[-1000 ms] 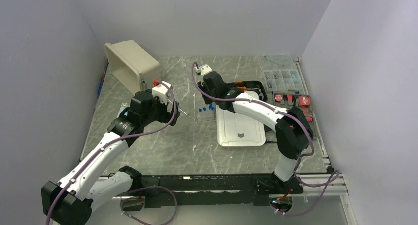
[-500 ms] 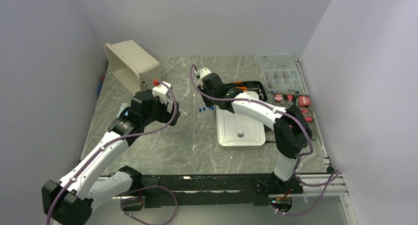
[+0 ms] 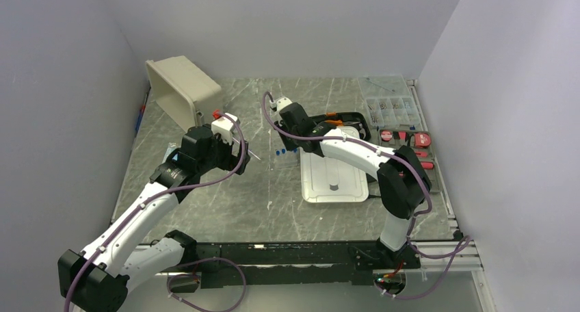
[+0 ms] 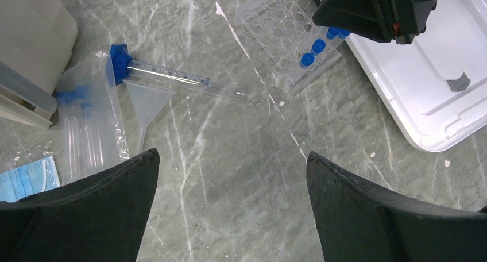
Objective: Organize the chemistry lab equipment
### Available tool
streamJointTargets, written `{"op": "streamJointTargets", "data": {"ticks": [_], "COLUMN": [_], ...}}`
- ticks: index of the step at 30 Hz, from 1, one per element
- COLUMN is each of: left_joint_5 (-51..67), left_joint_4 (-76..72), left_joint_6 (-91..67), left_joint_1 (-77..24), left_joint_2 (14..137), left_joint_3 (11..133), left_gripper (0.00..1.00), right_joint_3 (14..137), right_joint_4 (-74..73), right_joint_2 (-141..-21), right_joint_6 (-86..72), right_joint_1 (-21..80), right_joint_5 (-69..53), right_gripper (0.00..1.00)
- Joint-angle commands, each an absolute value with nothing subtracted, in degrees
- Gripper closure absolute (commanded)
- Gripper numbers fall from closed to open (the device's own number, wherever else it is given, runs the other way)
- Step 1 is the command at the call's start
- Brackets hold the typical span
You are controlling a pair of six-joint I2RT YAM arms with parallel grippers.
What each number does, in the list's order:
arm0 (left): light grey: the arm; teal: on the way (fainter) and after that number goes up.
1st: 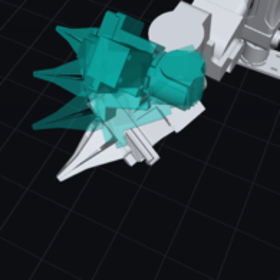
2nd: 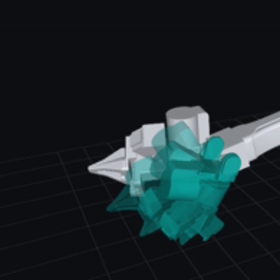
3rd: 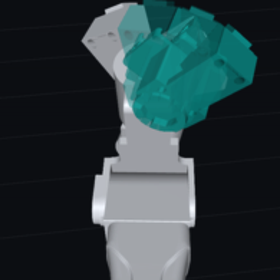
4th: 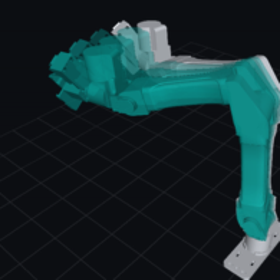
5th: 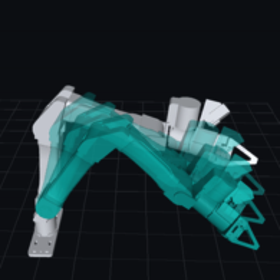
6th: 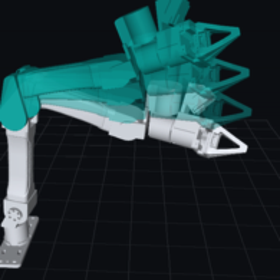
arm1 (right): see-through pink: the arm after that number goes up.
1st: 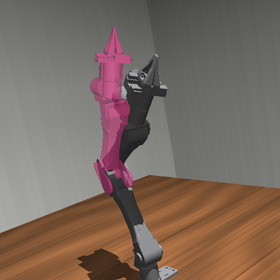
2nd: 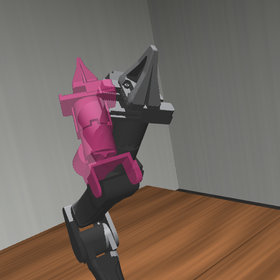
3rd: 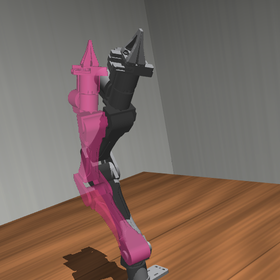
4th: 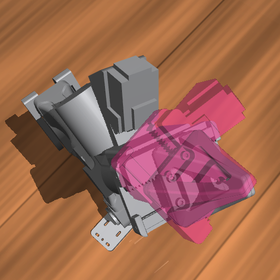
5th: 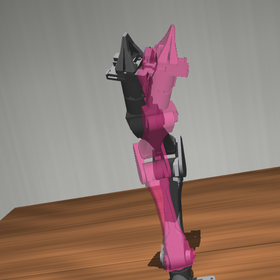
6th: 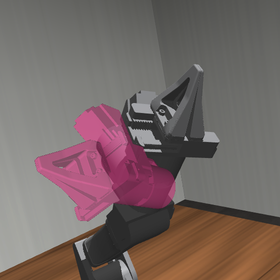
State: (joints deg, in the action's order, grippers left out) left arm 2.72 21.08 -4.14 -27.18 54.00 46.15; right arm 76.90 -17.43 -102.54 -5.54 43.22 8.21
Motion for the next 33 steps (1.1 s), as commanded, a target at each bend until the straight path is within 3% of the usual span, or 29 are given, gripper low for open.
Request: {"op": "streamJointTargets", "data": {"ticks": [1,25,33], "left_joint_5": [3.0,2.8,2.9], "left_joint_4": [20.3,20.4,20.4], "left_joint_6": [-4.6,-4.5,-4.5], "left_joint_1": [-26.9,-26.9,-26.9], "left_joint_2": [54.0,54.0,54.0], "left_joint_3": [47.6,47.6,47.6], "left_gripper": [0.01,0.00,0.01], "right_joint_3": [77.2,76.3,76.4], "right_joint_4": [-15.6,-14.8,-14.5], "right_joint_2": [-102.7,-103.9,-103.6], "right_joint_6": [-4.7,-4.6,-4.8], "right_joint_1": [43.4,43.4,43.4], "right_joint_5": [8.2,9.6,9.2], "right_gripper": [0.95,0.92,0.79]}}
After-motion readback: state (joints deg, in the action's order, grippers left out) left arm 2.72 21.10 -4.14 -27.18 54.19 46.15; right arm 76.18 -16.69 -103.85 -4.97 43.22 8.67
